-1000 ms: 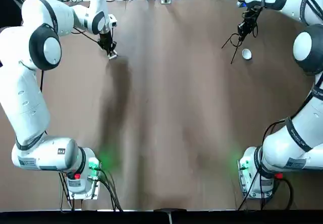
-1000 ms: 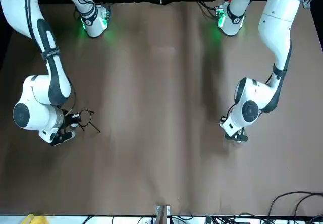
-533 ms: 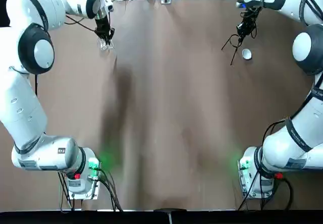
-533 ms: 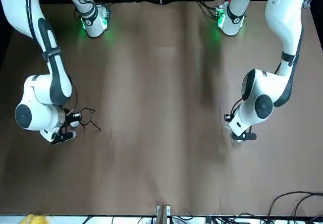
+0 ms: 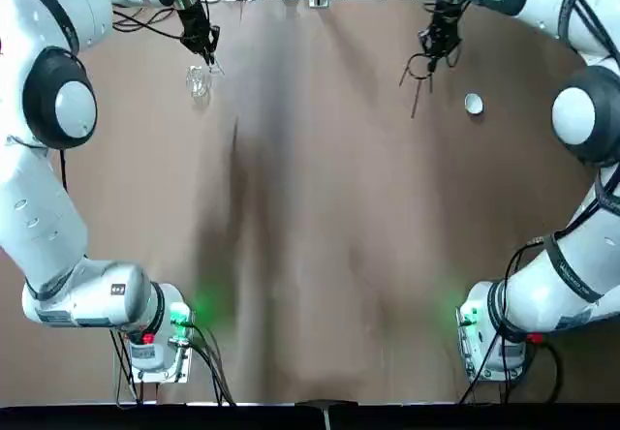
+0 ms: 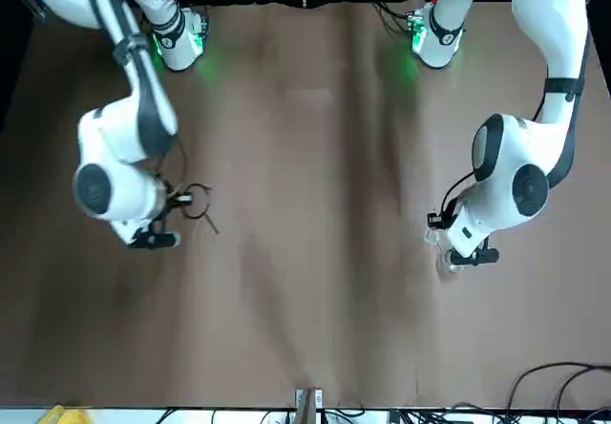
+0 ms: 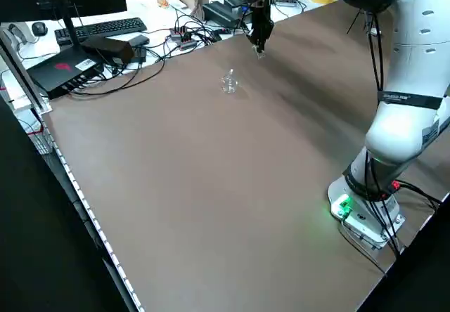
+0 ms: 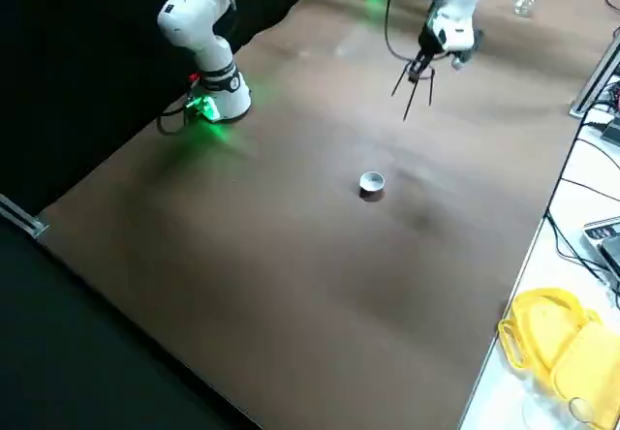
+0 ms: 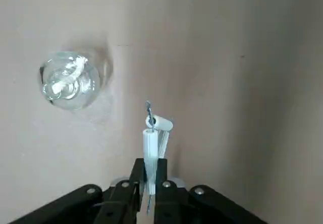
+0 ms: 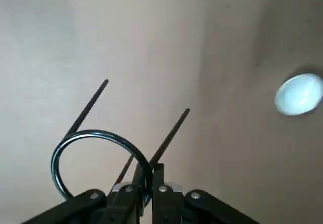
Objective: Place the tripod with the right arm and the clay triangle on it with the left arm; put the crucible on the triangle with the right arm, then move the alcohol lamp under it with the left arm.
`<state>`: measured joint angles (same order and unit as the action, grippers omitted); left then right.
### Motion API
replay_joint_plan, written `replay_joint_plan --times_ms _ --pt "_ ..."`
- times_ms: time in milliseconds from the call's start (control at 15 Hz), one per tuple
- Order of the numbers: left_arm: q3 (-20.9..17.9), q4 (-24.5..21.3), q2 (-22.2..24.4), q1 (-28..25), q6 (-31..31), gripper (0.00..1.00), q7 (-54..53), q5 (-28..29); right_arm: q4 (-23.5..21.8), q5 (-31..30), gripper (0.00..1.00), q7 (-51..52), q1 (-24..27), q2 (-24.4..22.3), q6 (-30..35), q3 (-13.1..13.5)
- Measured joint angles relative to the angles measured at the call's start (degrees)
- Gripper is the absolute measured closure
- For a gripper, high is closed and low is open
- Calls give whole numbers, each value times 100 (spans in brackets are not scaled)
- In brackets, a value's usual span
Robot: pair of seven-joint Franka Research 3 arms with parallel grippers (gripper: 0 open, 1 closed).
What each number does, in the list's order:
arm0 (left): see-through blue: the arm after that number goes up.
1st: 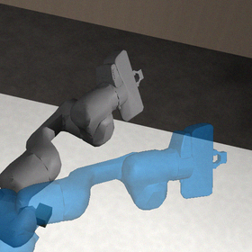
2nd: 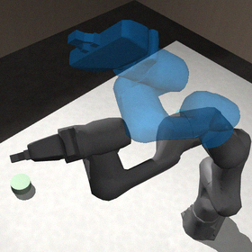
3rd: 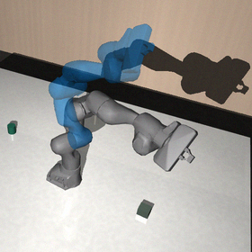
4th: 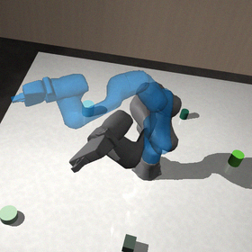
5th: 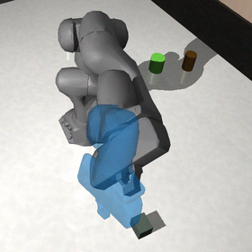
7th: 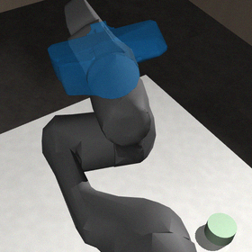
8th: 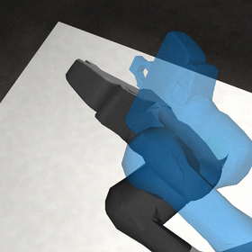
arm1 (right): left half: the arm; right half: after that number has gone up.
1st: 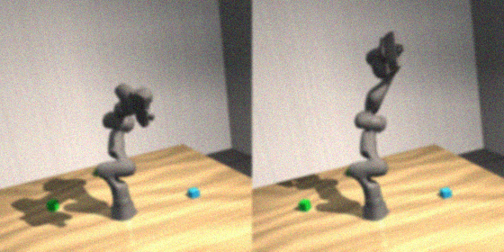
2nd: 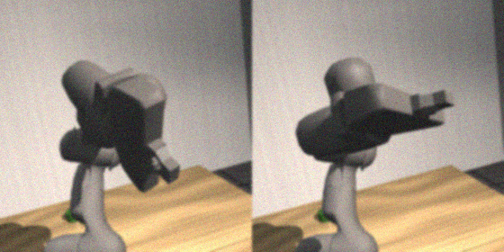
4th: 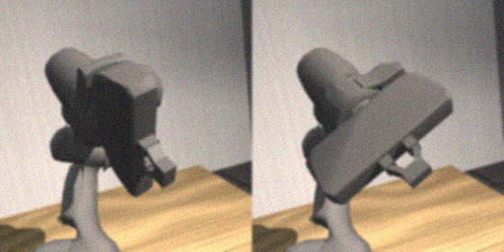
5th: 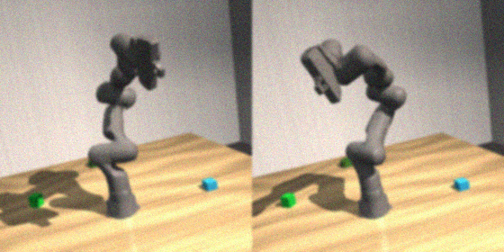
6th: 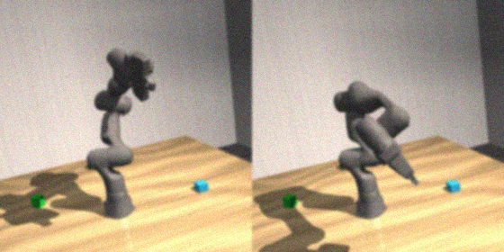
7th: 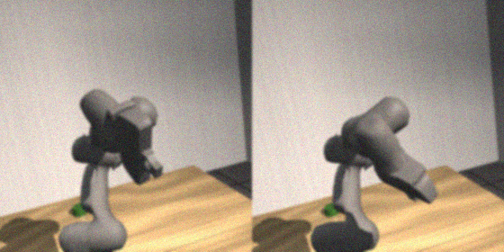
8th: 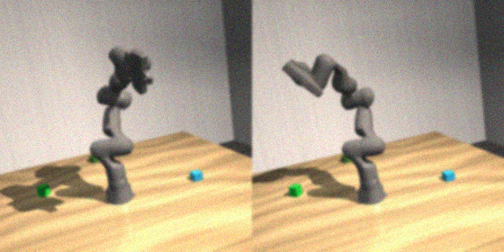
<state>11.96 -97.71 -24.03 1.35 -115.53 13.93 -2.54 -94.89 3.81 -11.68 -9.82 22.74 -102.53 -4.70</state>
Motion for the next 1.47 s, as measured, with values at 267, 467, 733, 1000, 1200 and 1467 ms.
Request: replay_joint_plan --times_ms 267,467,733,1000,1200,1467 --pt "-1 29 264 -35 19 87 46 -504 35 334 92 -1397 -966 18 -259 -1" --pt "6 57 390 -151 119 87 52 -742 187 370 92 -2122 -1511 186 -768 -2" --pt "20 144 523 -167 247 87 52 -1092 759 383 92 -2847 -2121 752 -1150 2" --pt "31 189 559 -167 260 87 97 -1339 1185 529 92 -3320 -2447 1244 -1737 4" --pt "34 204 559 -166 261 87 252 -1464 1245 750 92 -3373 -2522 1349 -1885 5" --pt "66 203 556 -97 290 87 398 -1694 1251 766 92 -3405 -2623 1518 -2122 5"
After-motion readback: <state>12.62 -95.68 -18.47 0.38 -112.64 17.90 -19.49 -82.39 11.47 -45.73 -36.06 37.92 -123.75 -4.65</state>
